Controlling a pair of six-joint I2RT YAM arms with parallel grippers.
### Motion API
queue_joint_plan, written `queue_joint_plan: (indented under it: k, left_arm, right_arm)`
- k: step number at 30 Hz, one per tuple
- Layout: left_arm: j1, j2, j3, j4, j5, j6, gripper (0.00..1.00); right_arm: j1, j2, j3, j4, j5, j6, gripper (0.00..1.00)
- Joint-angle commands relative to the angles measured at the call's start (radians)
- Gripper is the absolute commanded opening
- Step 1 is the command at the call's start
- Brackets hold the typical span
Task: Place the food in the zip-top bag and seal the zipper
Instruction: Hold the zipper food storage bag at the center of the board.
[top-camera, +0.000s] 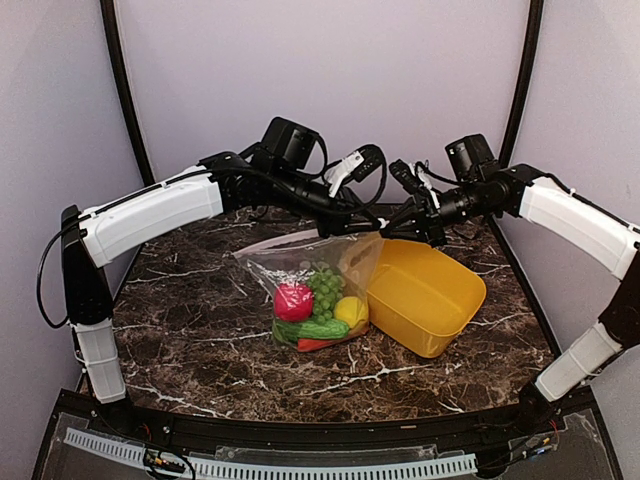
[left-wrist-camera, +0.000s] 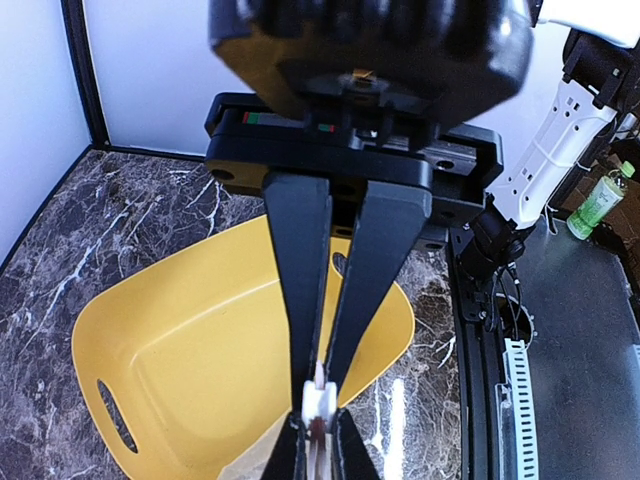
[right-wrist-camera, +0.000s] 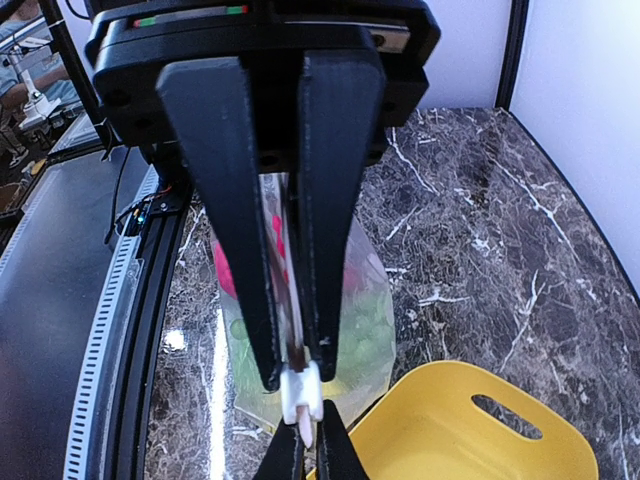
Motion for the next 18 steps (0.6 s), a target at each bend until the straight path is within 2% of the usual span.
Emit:
queue_joint_plan:
  k: [1,3,4,6,8,18]
  left_arm:
    - [-0.006,-0.014,0.014,-0.017,0.018,0.012,0.01]
    - [-0.006,-0.013,0.011,-0.009,0.023,0.01,0.03]
    - [-0.006,-0.012,0.01,-0.007,0.023,0.007,0.13]
    - [-0.005,-0.011,0.008,0.003,0.029,0.004,0.23]
    - [-0.007,-0.007,0.009,0.011,0.037,-0.001,0.26]
    - [-0.006,0.021,0.031,0.014,0.057,-0.018,0.22]
  right_arm:
    - [0.004,-0.028,-0.014,0.02,-0.001,-0.011,0.0]
    - [0.004,-0.03,-0.013,0.02,-0.007,-0.013,0.0]
    - [0.004,-0.03,-0.013,0.02,-0.009,-0.013,0.0]
    - [0.004,-0.032,-0.011,0.019,-0.012,-0.013,0.0]
    - [0.004,-0.032,-0.008,0.019,-0.012,-0.014,0.0]
    - [0.004,-0.032,0.0,0.019,-0.015,-0.011,0.0]
